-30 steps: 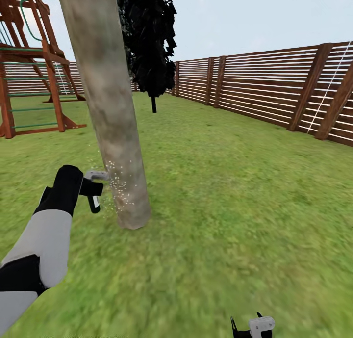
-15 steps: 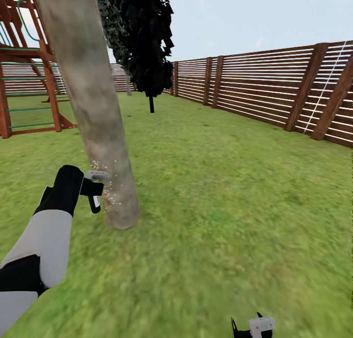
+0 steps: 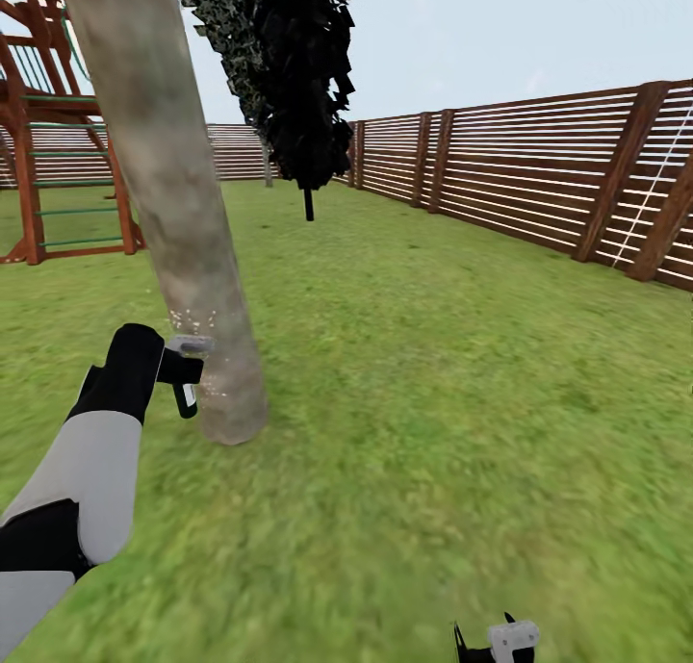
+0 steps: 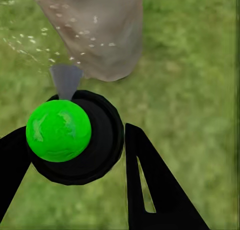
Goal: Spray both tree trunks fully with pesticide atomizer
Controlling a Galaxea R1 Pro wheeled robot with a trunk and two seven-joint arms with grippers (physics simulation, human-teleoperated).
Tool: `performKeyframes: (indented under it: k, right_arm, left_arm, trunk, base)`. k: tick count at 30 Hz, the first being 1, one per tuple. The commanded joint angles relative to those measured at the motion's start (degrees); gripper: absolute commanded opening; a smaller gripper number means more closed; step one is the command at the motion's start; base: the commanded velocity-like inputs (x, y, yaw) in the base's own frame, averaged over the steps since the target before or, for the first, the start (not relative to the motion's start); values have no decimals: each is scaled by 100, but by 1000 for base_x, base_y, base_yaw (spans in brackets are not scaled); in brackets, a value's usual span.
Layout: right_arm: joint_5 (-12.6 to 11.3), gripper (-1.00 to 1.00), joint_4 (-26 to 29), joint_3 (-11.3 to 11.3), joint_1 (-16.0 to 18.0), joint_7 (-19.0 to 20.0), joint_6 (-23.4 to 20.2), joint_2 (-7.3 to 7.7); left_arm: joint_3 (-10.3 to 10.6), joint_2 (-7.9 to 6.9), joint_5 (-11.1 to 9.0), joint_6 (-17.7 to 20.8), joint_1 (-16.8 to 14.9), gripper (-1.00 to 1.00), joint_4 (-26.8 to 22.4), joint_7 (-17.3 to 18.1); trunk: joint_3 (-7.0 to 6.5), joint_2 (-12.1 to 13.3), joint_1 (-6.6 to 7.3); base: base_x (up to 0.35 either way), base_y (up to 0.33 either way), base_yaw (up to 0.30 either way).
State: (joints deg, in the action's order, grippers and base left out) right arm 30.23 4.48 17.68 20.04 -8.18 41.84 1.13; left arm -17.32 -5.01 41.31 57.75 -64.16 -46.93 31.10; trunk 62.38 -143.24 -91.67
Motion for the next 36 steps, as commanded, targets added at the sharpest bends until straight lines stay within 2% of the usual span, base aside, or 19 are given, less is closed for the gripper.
performKeyframes:
  k: [1, 5, 14, 16, 20, 24, 29, 30, 31, 32, 33, 35, 36]
  right_arm:
    - [0, 100, 0, -1, 0, 0, 0, -2]
    - [0, 100, 0, -1, 0, 0, 0, -7]
    - [0, 100, 0, -1, 0, 0, 0, -7]
    - [0, 100, 0, -1, 0, 0, 0, -7]
    - [0, 100, 0, -1, 0, 0, 0, -7]
    - [0, 100, 0, -1, 0, 0, 0, -7]
    - [0, 100, 0, -1, 0, 0, 0, -7]
    - [4, 100, 0, -1, 0, 0, 0, -7]
    - [4, 100, 0, -1, 0, 0, 0, -7]
    - [4, 100, 0, -1, 0, 0, 0, -7]
    - [2, 100, 0, -1, 0, 0, 0, -7]
    - [3, 100, 0, -1, 0, 0, 0, -7]
    - [7, 100, 0, -1, 0, 0, 0, -2]
  left_arm:
    - [0, 0, 0, -1, 0, -100, 0, -3]
    - [0, 0, 0, -1, 0, -100, 0, -6]
    - [-1, 0, 2, -1, 0, -100, 9, -7]
    - [-1, -8, 2, -16, 21, -100, 137, -16]
    - [0, 15, 2, -38, 281, -100, 353, -23]
    - [-10, 12, 10, -36, 361, -100, 362, -25]
    - [-17, -33, 26, -87, 924, -100, 352, -45]
    - [-59, -40, 17, -94, 1062, -100, 353, -49]
    - [-312, -46, -9, -114, 1122, -100, 355, -55]
    - [-456, -49, -15, -134, 1139, -100, 357, -57]
    - [-691, -54, -17, -201, 1163, -100, 359, -62]
    - [-1027, -96, 8, -560, 1337, -100, 360, -86]
    - [-1059, -101, 19, -619, 1362, -100, 360, -149]
  trunk:
    - [0, 0, 0]
    - [0, 0, 0]
    - [0, 0, 0]
    - [0, 0, 0]
    - [0, 0, 0]
    - [0, 0, 0]
    - [0, 0, 0]
    - [0, 0, 0]
    - [0, 0, 0]
    - [0, 0, 0]
    - [0, 0, 0]
    - [0, 0, 0]
    - [0, 0, 0]
  base:
    - [0, -272, 2]
    - [0, -272, 44]
    - [0, -272, 263]
    - [56, -272, 130]
    - [108, -270, 16]
    - [157, -257, 1]
    - [167, -249, 0]
    - [178, -239, 0]
    - [180, -236, 0]
    - [181, -236, 0]
    - [190, -230, 0]
    - [218, -207, 0]
    - [234, -191, 0]
